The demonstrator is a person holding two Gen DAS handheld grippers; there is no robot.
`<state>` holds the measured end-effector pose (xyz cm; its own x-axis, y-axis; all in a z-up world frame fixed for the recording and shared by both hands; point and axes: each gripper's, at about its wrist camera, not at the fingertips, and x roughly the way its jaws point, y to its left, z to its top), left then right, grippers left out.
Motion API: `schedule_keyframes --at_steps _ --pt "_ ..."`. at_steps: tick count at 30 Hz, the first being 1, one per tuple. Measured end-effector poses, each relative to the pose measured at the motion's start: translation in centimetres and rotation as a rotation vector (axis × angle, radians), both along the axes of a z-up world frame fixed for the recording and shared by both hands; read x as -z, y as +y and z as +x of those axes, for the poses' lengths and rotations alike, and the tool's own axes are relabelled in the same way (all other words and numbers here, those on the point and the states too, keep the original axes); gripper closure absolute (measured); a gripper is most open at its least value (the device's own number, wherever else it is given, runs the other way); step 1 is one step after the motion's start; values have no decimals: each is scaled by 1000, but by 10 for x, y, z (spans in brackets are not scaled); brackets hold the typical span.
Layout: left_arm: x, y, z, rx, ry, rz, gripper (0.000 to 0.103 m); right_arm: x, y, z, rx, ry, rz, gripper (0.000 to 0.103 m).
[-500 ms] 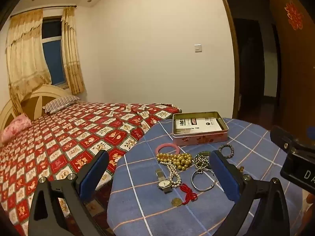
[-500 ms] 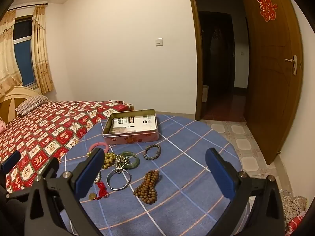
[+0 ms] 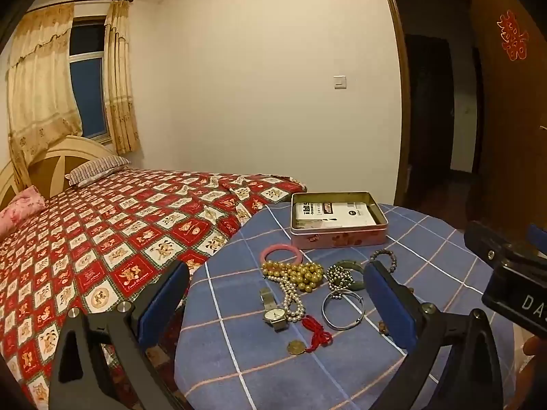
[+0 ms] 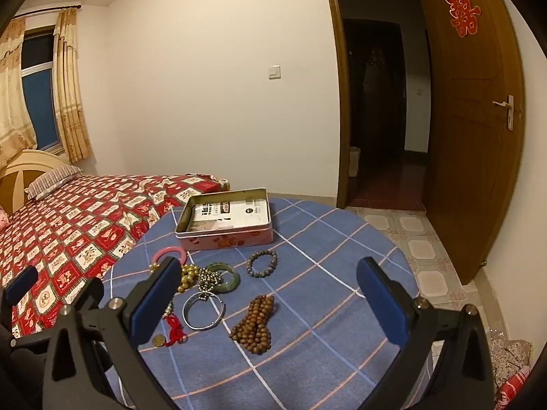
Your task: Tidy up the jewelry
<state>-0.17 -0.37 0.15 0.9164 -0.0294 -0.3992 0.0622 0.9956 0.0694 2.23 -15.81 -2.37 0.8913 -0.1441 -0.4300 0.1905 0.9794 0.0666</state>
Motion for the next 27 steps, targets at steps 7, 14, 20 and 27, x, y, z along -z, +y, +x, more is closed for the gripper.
schedule_keyframes --at_steps 7,14,20,27 --pt "-2 2 -1 1 -11 -6 1 -1 4 3 1 1 2 0" --pt "-3 -1 -5 4 -25 4 1 0 3 1 2 2 3 0" --pt "-3 -2 -6 8 -28 10 1 0 3 1 1 4 4 0" --pt "-6 -5 -9 18 -41 16 1 1 4 1 1 4 7 0"
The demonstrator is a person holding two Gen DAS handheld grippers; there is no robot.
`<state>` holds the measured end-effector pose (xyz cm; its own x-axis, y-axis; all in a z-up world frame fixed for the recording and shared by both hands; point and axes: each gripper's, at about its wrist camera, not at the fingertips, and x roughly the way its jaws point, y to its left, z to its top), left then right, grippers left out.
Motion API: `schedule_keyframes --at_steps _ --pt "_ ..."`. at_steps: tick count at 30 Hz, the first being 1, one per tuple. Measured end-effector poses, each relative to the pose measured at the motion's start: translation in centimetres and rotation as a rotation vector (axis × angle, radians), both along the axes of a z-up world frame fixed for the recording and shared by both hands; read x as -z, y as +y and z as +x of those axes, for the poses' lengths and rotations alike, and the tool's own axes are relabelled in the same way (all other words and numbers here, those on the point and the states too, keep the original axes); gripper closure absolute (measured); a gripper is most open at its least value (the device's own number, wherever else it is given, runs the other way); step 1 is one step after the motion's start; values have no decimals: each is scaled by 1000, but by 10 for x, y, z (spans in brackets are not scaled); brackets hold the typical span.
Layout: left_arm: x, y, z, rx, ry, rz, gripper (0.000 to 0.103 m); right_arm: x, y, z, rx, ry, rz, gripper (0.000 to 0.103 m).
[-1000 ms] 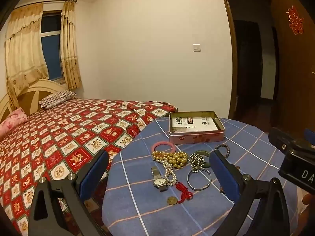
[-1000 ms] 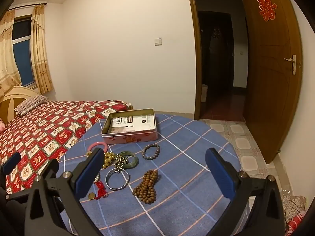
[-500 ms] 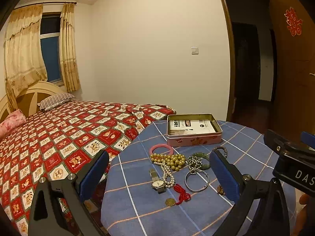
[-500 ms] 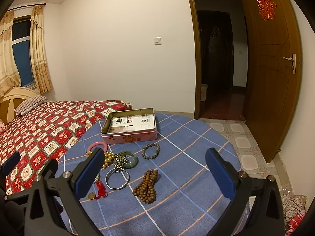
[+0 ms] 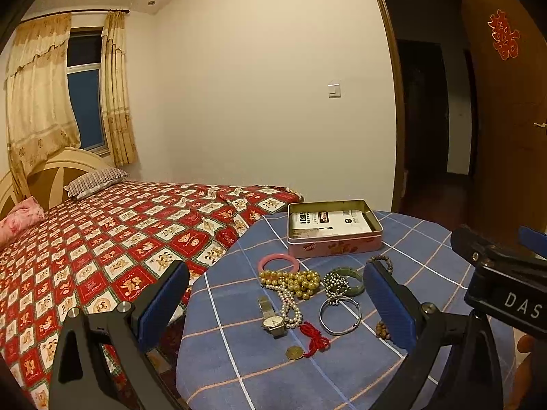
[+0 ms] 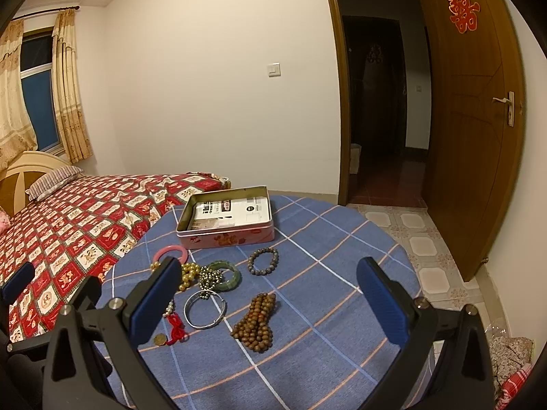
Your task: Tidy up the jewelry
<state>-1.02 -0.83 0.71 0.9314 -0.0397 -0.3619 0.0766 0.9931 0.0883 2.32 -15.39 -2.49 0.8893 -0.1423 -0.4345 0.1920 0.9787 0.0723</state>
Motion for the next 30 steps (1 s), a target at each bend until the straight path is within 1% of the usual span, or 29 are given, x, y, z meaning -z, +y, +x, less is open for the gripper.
schedule_keyframes --at_steps 30 --pt "1 1 3 1 8 -8 1 0 0 0 0 3 5 0"
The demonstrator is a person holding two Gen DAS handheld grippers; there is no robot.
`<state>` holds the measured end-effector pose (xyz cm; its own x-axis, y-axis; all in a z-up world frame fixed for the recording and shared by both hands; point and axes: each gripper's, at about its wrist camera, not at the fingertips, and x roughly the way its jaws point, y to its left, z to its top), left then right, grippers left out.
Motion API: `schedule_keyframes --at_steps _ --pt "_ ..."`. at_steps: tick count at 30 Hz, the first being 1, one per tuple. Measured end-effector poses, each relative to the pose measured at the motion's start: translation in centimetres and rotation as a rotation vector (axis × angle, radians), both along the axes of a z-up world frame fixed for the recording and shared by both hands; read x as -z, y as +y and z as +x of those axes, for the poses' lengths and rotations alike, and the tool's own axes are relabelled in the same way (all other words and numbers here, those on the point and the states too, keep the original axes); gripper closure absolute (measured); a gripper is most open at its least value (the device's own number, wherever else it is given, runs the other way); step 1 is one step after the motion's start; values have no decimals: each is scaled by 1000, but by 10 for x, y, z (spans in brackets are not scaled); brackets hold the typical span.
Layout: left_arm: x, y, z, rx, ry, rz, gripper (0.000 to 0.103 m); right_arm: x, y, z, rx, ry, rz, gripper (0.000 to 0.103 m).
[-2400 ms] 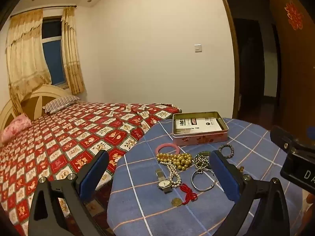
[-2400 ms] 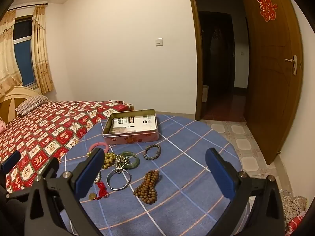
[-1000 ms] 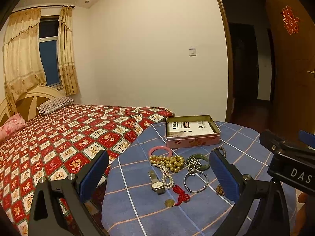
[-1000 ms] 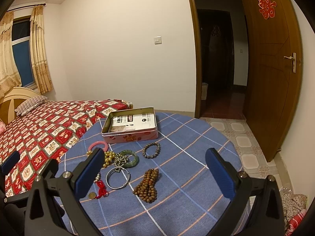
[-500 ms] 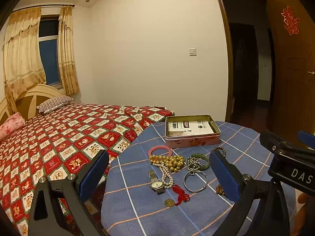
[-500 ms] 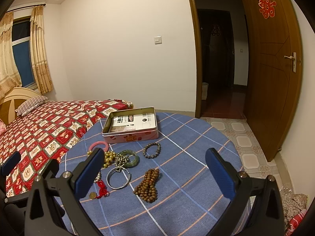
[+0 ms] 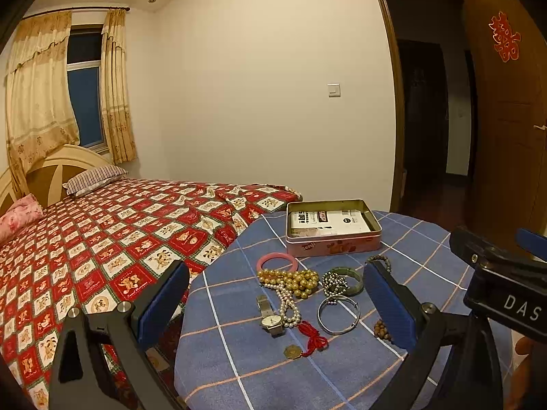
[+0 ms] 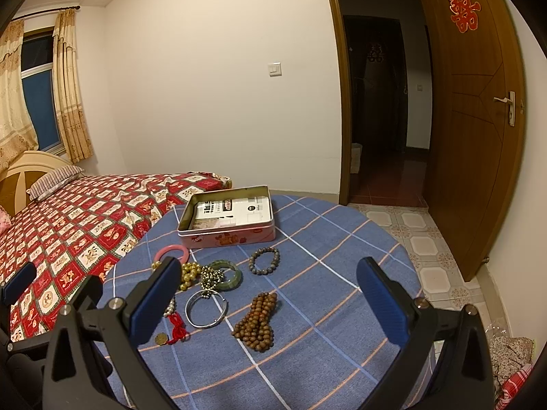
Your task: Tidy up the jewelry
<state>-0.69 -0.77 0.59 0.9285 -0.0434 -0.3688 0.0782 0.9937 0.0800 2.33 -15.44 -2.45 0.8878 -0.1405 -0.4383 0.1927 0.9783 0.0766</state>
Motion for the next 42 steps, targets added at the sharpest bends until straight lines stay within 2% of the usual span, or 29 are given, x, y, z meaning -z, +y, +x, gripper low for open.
schedule_keyframes --at_steps 27,30,33,34,36,37,39,42 --pt "9 7 15 15 50 -13 1 10 1 6 -6 32 4 0" --pt "15 14 23 39 86 -18 1 15 -6 11 -12 40 11 0" --pt "29 26 35 31 123 11 1 27 -21 18 11 57 22 1" --pt "35 30 41 23 140 30 1 30 -25 20 14 64 27 4" --pt "48 36 51 14 173 54 1 41 -37 26 17 102 43 18" --pt "54 39 55 12 187 63 1 46 -41 29 17 121 51 21" --pt "66 44 63 7 210 76 2 57 -49 34 12 155 80 33" --pt "82 48 77 23 266 63 16 71 -57 43 -16 202 122 42"
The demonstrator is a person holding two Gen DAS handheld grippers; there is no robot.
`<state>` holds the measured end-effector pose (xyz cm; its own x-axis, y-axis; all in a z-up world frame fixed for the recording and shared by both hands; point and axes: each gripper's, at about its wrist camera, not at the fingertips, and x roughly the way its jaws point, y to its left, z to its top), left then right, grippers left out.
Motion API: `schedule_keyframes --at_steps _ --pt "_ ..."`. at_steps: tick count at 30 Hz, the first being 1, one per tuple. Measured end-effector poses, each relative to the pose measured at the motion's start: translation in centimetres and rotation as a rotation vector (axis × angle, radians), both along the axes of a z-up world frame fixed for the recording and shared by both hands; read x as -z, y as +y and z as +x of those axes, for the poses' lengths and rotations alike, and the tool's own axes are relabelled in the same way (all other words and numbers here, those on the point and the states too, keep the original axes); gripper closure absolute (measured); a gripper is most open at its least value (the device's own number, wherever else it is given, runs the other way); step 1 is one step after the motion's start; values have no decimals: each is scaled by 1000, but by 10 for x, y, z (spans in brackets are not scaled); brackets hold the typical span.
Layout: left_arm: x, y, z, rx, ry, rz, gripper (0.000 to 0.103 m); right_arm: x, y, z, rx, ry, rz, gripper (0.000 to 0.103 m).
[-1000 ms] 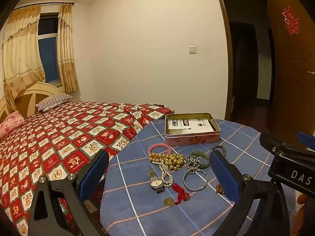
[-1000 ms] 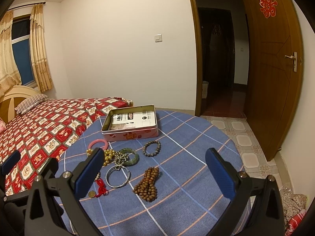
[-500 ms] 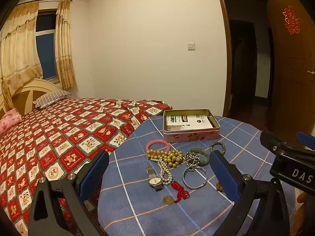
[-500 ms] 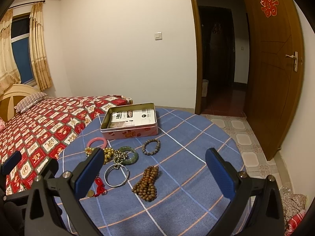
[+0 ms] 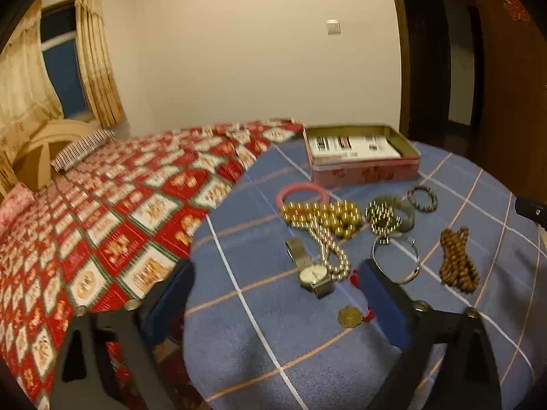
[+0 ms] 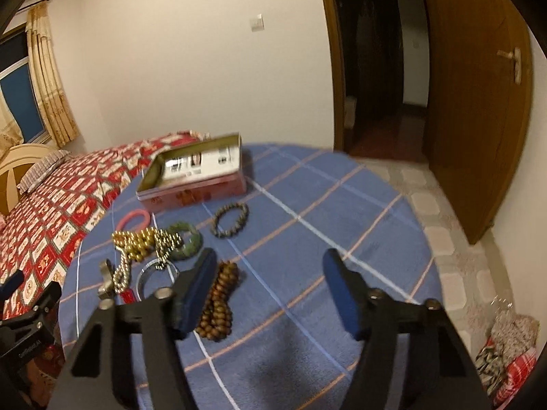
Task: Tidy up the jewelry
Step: 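Grasp the red knot tassel with the left tool while the right tool grasps the brown bead strand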
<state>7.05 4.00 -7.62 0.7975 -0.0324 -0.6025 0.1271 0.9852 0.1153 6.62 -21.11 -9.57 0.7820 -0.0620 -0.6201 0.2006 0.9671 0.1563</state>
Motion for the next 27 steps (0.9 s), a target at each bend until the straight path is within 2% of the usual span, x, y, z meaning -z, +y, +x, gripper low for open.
schedule_keyframes --at_steps 2,6,10,18,25,27 --pt "10 1 8 13 41 -20 23 8 -2 5 -23 29 26 44" --pt "21 2 17 29 85 -30 24 22 4 15 -81 71 53 44" --pt "26 1 17 88 112 -70 23 31 12 22 -138 99 66 44" --pt "37 -32 17 221 204 -140 23 51 33 45 -231 187 13 42" --pt "51 -47 28 219 266 -137 24 61 30 49 -236 219 7 40" --pt "54 -48 28 226 272 -143 28 61 30 52 -239 219 5 40"
